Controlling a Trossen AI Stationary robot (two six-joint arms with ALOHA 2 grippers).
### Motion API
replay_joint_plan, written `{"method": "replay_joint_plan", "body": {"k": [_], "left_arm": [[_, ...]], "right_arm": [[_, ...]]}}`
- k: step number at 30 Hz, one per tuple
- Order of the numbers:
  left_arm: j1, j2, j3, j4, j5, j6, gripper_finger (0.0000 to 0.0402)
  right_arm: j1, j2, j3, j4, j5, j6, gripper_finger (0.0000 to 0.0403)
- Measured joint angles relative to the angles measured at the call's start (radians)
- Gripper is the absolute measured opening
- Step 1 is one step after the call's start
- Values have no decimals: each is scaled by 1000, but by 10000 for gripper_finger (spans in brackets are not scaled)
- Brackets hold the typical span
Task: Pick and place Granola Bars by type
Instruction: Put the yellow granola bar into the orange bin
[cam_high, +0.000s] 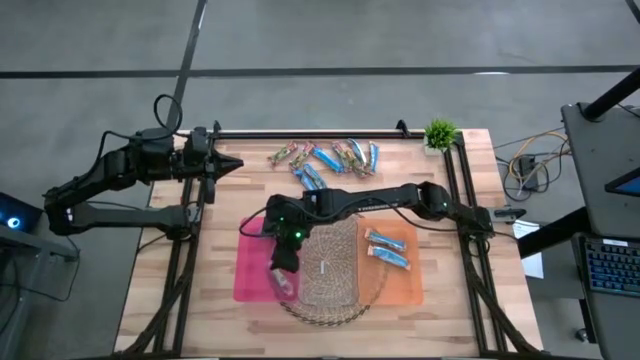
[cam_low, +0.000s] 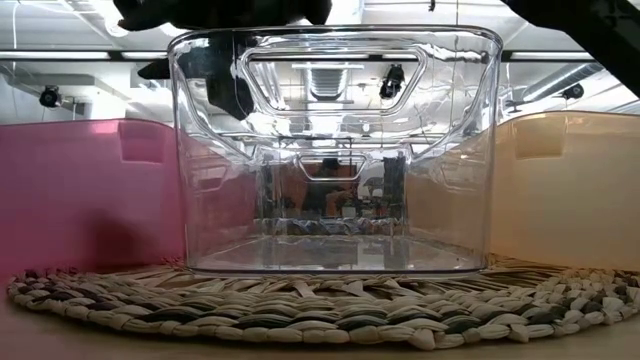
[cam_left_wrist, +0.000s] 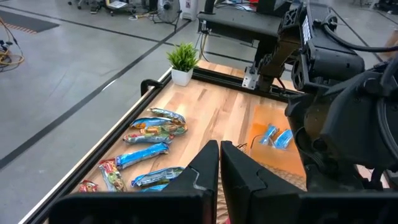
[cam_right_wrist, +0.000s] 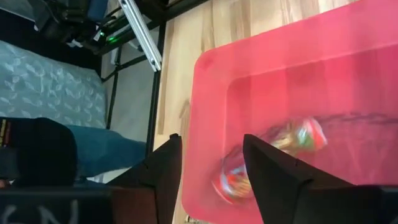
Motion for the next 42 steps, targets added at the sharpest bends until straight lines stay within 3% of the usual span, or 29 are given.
{"method": "replay_joint_plan", "body": {"k": [13,25,28,42], "left_arm": [[0,0,0,0,0,0,0],[0,0,0,0,-3,2,0],[0,0,0,1,-3,3,0],[0,-2,0,21,-3,1,0]], "right_arm": [[-34,-62,15,-17,-2,-90,119],[-112,-196,13,-116,28,-305,15],[-134,-211,10,-141,81,-336,9],[-207,-232,-6,-170,90,-460,8]]}}
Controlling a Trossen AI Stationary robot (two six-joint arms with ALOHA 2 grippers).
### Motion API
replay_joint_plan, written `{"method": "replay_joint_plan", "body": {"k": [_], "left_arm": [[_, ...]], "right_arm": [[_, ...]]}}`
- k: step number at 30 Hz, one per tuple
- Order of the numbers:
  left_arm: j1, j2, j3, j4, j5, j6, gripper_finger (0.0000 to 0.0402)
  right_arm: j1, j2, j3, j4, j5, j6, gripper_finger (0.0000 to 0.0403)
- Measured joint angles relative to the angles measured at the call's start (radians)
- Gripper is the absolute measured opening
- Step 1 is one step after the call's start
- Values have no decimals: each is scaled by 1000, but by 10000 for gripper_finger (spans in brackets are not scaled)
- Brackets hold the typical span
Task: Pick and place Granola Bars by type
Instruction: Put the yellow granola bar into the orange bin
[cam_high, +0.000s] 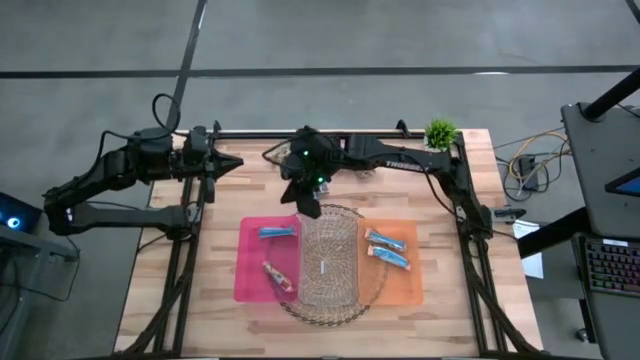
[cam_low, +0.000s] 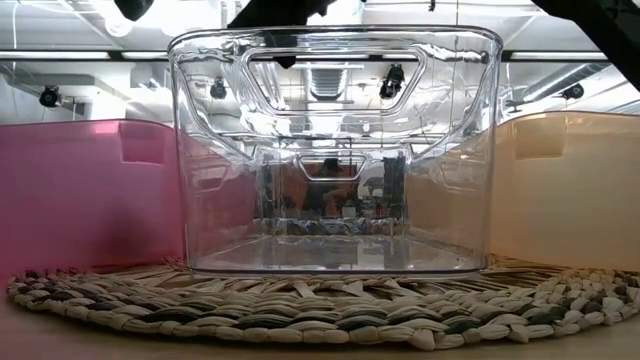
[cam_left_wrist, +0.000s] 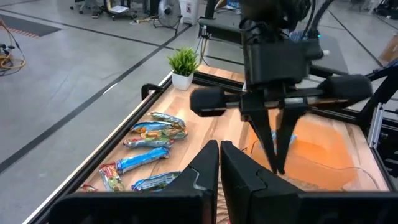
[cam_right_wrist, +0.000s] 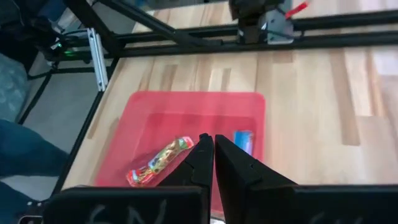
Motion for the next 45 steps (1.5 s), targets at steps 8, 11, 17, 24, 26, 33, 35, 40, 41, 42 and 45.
{"method": "replay_joint_plan", "body": {"k": [8,11,17,24,26,33,35,40,41,42,45], "left_arm": [[0,-4,0,23,-4,28,0],[0,-4,0,23,-5,27,0],[0,-5,0,23,-5,26,0],[0,-5,0,24,-5,25,0],[0,-5,0,26,-5,25,0],[0,-5,0,35,-4,28,0],[0,-4,0,44,-4,28,0],[0,8,0,81,-4,37,0],[0,11,0,86,-4,45,0],[0,14,0,94,-5,52,0],[0,37,0,111,-5,55,0]], "right_arm": [[-26,-35,-1,49,14,-1,8],[-32,-52,-7,50,16,-11,8],[-43,-103,-41,78,48,-19,8],[-75,-274,-300,243,97,3,8],[-86,-334,-400,323,97,39,8],[-99,-535,-691,465,150,85,8],[-99,-593,-762,487,189,86,8],[-100,-740,-935,569,231,106,9],[-100,-768,-966,580,245,112,9],[-100,-795,-994,586,262,116,9],[-100,-869,-1075,598,296,125,9]]}}
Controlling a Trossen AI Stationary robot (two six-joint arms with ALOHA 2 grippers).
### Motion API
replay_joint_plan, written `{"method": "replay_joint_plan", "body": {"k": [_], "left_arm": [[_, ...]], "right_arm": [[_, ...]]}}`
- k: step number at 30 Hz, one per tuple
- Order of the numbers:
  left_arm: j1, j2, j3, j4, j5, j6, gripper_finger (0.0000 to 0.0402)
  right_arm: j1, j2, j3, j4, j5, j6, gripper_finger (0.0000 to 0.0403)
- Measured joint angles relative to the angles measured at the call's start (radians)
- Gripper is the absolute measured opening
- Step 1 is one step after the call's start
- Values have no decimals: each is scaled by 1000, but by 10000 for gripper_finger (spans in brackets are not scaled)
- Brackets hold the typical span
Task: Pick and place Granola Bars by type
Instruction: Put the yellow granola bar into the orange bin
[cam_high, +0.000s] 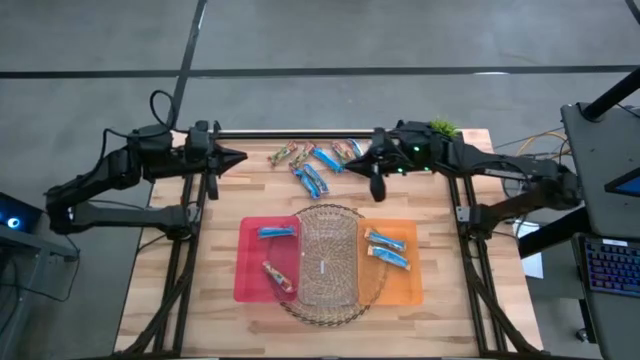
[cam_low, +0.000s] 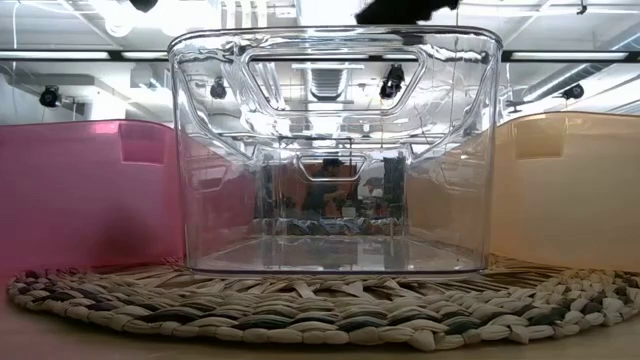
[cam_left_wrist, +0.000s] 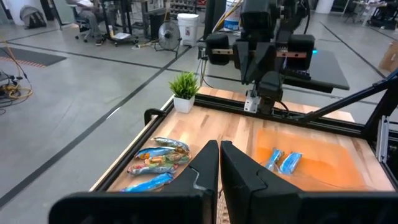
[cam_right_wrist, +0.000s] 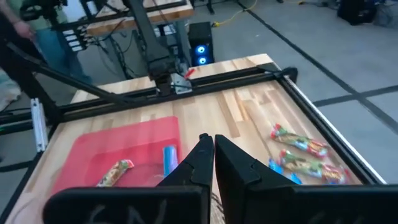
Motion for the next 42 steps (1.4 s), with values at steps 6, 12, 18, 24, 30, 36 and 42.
{"method": "replay_joint_plan", "body": {"k": [6,12,18,24,30,36,42], "left_arm": [[0,68,0,58,-23,4,0],[1,139,0,137,-52,-10,0],[6,179,0,176,-50,-34,6],[15,209,13,185,-45,-42,62],[34,246,57,174,-56,-30,131],[74,293,92,122,-55,-5,155],[143,353,140,83,-52,27,156]], "right_arm": [[0,-123,-125,13,9,76,9],[0,-191,-203,36,9,130,9],[0,-197,-205,38,9,133,9],[0,-197,-203,36,9,117,9],[0,-196,-203,36,9,105,9],[0,-196,-203,35,9,108,9],[0,-196,-203,32,9,136,9]]}}
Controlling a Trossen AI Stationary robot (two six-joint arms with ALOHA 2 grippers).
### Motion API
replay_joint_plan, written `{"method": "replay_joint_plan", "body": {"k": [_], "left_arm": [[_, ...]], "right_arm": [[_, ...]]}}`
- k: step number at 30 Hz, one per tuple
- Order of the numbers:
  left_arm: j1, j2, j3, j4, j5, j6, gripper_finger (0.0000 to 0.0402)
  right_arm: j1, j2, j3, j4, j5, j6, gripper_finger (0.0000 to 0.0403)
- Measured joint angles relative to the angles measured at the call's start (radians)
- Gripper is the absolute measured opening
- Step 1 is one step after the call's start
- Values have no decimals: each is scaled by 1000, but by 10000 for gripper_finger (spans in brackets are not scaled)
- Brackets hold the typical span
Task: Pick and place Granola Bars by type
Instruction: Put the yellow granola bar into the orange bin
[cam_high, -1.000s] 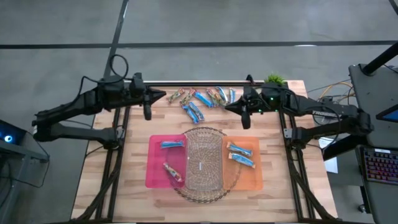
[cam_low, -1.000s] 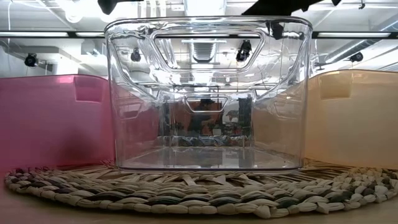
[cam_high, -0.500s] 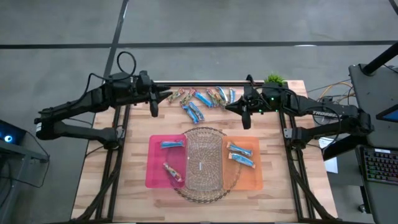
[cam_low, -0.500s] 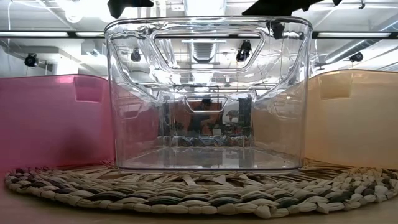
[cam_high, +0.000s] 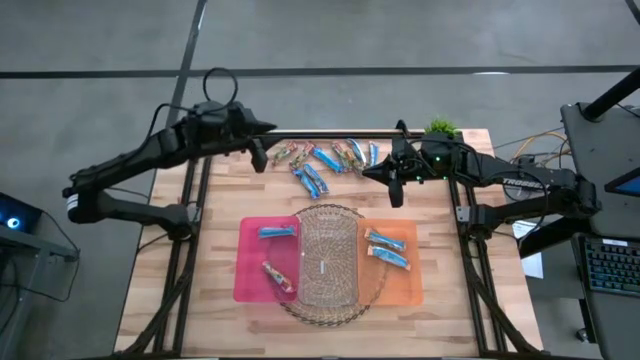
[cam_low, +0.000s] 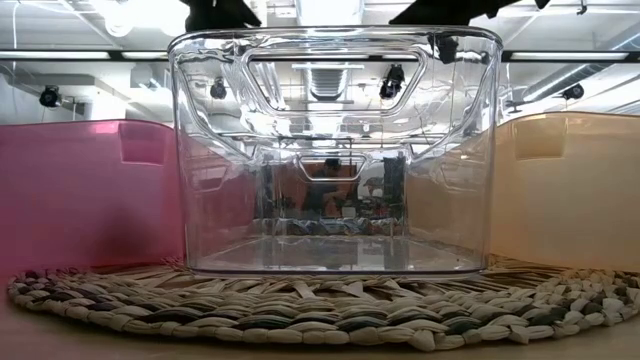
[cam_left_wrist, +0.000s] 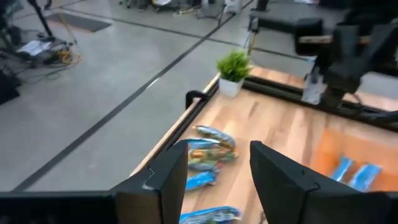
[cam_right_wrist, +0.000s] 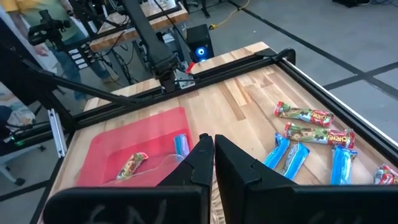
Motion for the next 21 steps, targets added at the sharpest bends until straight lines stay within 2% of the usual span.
{"method": "replay_joint_plan", "body": {"k": [7,15,21], "left_arm": [[76,82,69,-96,20,50,156],[225,205,136,-211,147,76,156],[297,284,148,-245,148,72,156]], "right_arm": [[0,0,0,-4,0,3,9],[0,0,-1,-8,0,12,9],[0,0,-1,-12,0,15,9]]}}
